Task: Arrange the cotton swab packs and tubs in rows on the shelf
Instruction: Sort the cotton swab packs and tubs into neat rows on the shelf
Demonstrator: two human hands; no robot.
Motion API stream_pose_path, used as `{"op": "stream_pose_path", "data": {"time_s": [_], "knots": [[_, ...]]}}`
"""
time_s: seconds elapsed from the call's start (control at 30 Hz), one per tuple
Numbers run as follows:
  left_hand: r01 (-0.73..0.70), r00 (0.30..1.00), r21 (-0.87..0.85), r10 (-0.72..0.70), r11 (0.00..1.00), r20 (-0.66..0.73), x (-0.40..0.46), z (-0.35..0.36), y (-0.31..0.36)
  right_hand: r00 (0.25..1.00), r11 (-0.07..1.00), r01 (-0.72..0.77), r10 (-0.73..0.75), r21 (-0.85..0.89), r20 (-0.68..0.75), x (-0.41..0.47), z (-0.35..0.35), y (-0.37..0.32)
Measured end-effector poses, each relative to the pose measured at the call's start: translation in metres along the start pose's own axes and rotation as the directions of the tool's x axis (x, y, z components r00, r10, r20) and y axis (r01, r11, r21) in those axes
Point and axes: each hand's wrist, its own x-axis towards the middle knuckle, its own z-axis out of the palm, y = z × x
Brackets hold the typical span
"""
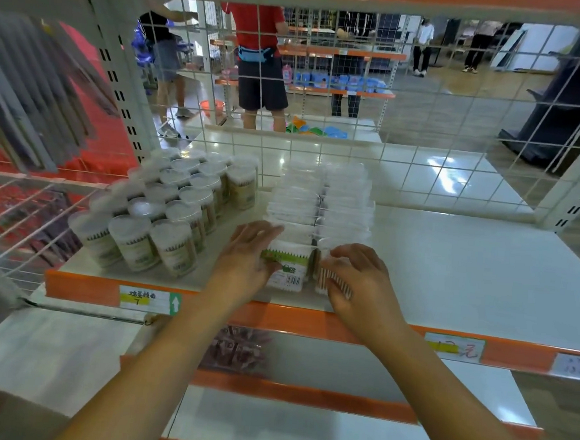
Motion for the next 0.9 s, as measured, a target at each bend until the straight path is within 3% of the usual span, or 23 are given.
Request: {"op": "stream_pose_path", "data": {"time_s": [0.13,0.37,0.5,0.63,0.9], "knots": [[-0.033,0.999,-0.03,0.033,0.999,-0.017,-0.004,0.002,-0.005,1.0,1.0,-0.011,0.011,0.018,-0.003,-0.001,0.002,0.002],[-0.167,0.986,0.286,0.168,0.944,0.021,-0.006,0.002,0.004,1.0,1.0,0.017,-0.017,-0.022,-0.011,0.0,0.0,0.004],[-0.276,0.957,0.307,0.29,0.911,0.0,-0.003,0.001,0.023,0.99,0.994,-0.07,0.059,-0.087,-0.125,0.0,-0.003,0.01],[-0.351,0.933,0.262,0.361,0.899,0.013,-0.001,0.001,0.037,0.979,0.966,-0.186,0.167,-0.182,-0.114,-0.004,-0.003,0.019],[-0.364,0.929,0.279,0.367,0.889,0.041,-0.002,0.004,0.036,0.986,0.956,-0.165,0.154,-0.244,-0.062,-0.013,-0.002,0.022]]}}
